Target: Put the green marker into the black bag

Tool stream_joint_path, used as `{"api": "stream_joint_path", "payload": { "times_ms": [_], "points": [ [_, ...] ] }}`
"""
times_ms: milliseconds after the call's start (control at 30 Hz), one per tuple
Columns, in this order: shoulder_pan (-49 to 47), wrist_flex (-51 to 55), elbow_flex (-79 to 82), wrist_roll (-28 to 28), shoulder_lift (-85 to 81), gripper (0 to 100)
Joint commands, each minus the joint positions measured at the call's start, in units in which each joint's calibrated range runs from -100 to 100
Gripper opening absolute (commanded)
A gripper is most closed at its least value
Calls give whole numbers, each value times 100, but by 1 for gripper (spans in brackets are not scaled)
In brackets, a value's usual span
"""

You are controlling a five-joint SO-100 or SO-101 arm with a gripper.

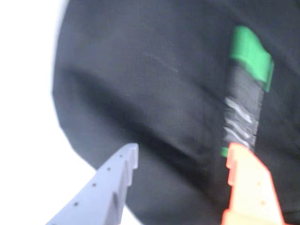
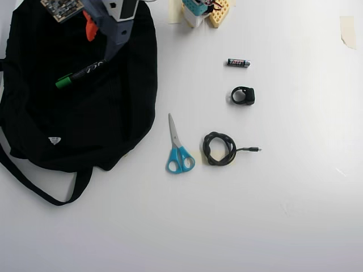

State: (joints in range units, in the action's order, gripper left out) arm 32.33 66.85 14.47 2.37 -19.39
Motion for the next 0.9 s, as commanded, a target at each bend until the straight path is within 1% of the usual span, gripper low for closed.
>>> {"api": "stream_joint_path", "payload": {
  "times_ms": [0, 33, 67, 100, 133, 167, 267, 300, 400, 433, 600, 767, 867],
  "points": [
    [-1191, 111, 656, 686, -1754, 24],
    [-1498, 111, 881, 833, -2103, 18],
    [-1894, 111, 1195, 901, -2485, 8],
    [-2313, 111, 1375, 948, -2759, 2],
    [-2664, 111, 1509, 1100, -2966, 2],
    [-2822, 111, 1644, 1179, -3090, 2],
    [-3068, 309, 2264, 1147, -3738, 2],
    [-3300, 309, 2659, 1116, -4161, 2],
    [-3442, 214, 3486, 801, -4991, 2],
    [-3442, 214, 3513, 791, -5007, 2],
    [-3487, 102, 4852, 361, -6360, 2],
    [-3487, 188, 5957, -122, -7331, 2],
    [-3487, 335, 6532, -258, -7779, 2]
  ]
}}
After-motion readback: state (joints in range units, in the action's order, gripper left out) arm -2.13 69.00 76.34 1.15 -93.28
